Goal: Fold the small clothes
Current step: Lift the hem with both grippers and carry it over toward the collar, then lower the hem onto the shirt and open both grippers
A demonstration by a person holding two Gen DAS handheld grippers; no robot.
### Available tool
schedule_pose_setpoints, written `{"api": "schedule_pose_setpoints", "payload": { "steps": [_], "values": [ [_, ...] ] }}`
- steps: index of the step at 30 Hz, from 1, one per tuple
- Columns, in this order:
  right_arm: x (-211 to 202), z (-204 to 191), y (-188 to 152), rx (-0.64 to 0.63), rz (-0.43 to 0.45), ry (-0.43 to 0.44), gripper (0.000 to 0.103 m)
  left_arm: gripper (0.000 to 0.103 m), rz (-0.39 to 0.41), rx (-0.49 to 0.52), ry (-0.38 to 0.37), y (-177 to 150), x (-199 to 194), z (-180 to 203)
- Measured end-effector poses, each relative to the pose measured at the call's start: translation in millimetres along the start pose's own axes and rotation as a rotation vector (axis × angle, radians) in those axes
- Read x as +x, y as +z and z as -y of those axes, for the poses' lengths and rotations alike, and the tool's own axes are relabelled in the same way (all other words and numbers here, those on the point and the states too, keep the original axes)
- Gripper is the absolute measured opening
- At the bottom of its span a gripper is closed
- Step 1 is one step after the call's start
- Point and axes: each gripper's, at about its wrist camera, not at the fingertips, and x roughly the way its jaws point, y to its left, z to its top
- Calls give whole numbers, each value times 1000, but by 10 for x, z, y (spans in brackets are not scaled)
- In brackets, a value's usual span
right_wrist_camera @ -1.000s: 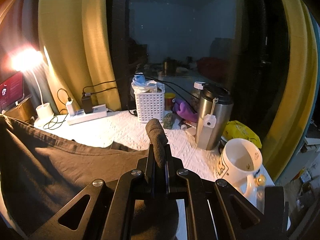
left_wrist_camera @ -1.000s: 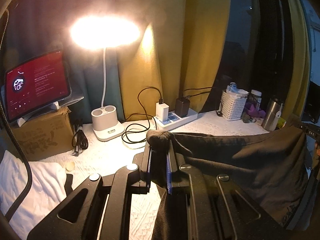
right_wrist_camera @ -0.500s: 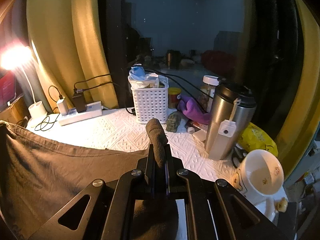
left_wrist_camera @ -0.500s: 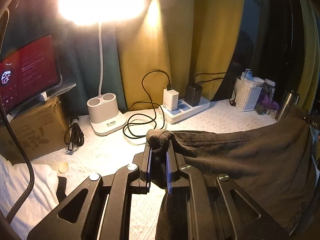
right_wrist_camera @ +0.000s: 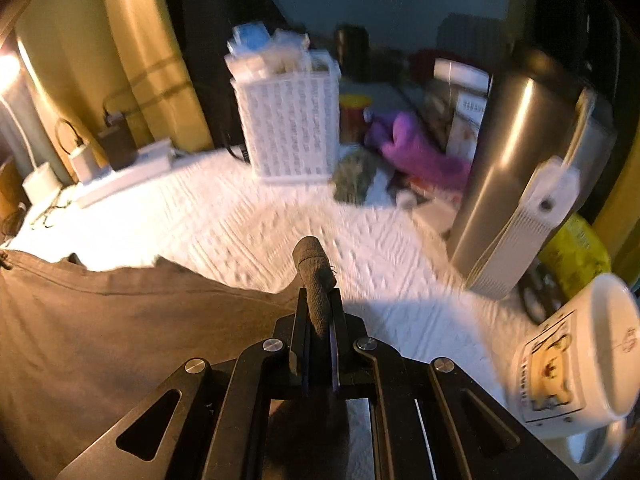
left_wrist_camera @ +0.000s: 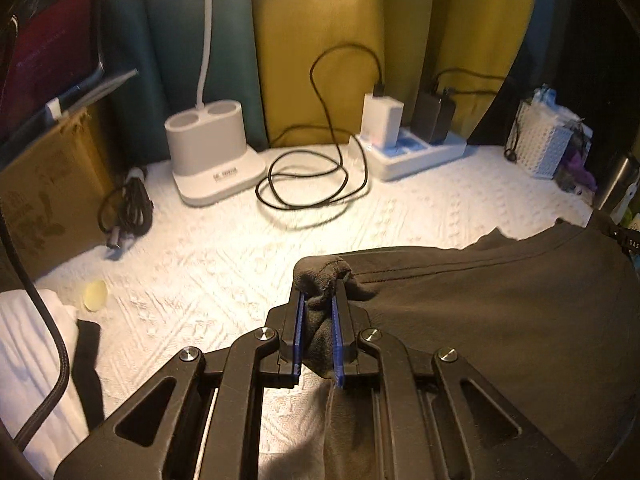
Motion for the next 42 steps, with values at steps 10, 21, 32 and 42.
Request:
{"api": "schedule_pose_setpoints", "payload": {
  "steps": [10,21,32,42],
  "values": [
    [233,-78,-62,-75,-75,-73,16,12,-82,-28,-19,-90,330,-71],
    [4,114,-181,-46,-71,-131,59,16,-37,-80,27,-76,217,-167],
    [-522,279,-406,-7,-24,-103,59,18,49,-136,48,-67,-120,-177],
    [-761,403,-692,20,-24,-73,59,41,16,-118,6,-383,-396,-2]
  ]
}}
